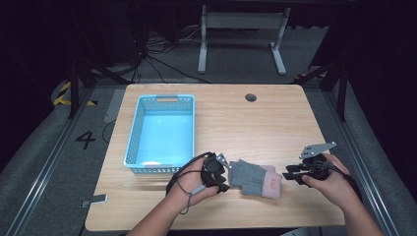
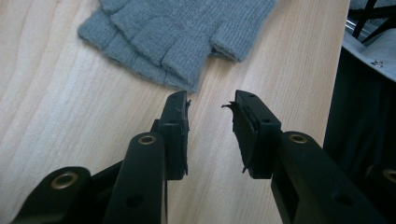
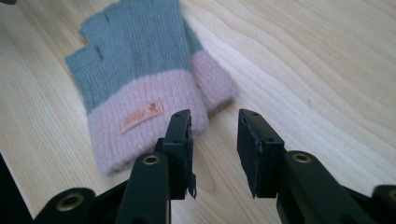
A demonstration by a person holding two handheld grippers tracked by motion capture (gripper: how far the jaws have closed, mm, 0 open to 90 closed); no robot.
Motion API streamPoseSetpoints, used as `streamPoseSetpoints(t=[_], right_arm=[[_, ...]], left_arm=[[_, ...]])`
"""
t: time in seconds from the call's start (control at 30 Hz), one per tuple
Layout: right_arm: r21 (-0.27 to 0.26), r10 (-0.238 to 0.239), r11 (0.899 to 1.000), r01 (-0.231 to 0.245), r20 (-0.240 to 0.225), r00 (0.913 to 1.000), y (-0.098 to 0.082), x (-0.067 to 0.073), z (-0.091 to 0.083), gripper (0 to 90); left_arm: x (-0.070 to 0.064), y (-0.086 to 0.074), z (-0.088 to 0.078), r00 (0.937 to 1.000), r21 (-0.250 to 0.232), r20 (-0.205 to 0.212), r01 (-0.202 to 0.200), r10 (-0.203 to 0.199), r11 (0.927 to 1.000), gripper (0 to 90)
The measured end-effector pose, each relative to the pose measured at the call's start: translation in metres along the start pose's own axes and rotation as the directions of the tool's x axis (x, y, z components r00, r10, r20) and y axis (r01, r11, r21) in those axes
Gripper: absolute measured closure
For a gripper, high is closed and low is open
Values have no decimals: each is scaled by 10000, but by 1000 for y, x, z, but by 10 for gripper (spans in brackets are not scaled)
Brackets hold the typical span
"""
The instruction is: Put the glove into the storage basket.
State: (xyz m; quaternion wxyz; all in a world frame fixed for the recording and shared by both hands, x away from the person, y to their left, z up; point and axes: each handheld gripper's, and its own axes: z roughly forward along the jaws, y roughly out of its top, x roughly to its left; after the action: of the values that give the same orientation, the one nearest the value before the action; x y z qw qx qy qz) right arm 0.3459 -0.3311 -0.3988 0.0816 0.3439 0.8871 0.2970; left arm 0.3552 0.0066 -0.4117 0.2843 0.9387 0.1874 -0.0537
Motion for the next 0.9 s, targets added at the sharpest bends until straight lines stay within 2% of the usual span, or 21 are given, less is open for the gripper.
streamPoseSetpoints(t=[0.23,0.4,0.53,0.67,0.9], right_arm=[[514,44,9987,-40,-82,10000,-8,-2,8,660],[812,-30,9967,45,-185,9998,-10,-1,16,658],[837,-71,9965,87,-192,9998,-11,-1,19,647],[919,-4,9958,23,-205,9998,-12,-1,22,647],[847,-110,9963,125,-172,9998,-11,1,24,657]], left_arm=[[1,3,10,9998,297,199,-47,41,9995,682],[4,4,16,9999,407,148,-90,84,9991,684],[5,4,23,10000,225,45,24,-25,9997,681],[6,5,28,9999,383,128,47,-51,9993,684],[8,6,36,10000,392,11,87,-87,9992,674]])
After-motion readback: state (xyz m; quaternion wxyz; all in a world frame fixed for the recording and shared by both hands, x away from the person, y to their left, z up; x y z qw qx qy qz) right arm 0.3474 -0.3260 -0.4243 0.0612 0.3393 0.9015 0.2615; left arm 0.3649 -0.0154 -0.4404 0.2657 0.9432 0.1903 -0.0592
